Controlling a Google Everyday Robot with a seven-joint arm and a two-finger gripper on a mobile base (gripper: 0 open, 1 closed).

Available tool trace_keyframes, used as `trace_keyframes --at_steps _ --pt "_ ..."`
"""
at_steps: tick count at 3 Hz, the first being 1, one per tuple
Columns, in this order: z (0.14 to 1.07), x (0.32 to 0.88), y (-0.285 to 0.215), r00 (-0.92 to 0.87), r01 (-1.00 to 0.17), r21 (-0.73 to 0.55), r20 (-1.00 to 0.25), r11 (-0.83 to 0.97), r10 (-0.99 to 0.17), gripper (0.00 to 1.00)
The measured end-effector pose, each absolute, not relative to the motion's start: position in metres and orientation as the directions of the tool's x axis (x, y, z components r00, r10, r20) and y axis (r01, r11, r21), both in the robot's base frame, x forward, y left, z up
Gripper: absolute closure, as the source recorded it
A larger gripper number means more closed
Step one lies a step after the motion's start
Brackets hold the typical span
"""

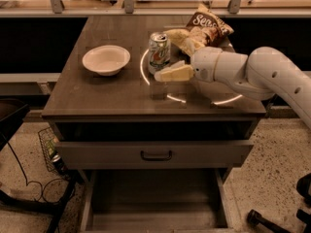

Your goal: Place 7up can into middle drawer

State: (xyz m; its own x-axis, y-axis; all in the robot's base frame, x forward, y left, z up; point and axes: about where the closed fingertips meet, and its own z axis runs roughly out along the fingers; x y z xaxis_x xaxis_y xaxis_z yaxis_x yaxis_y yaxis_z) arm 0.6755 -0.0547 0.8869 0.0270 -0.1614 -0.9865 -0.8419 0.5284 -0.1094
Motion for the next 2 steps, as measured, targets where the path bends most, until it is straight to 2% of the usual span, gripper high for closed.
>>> trace_keyframes --at_steps 2 --pt "0.891 0.702 -0.042 0.05 -0.86 -0.11 -0.99 0.497 -0.134 0.0"
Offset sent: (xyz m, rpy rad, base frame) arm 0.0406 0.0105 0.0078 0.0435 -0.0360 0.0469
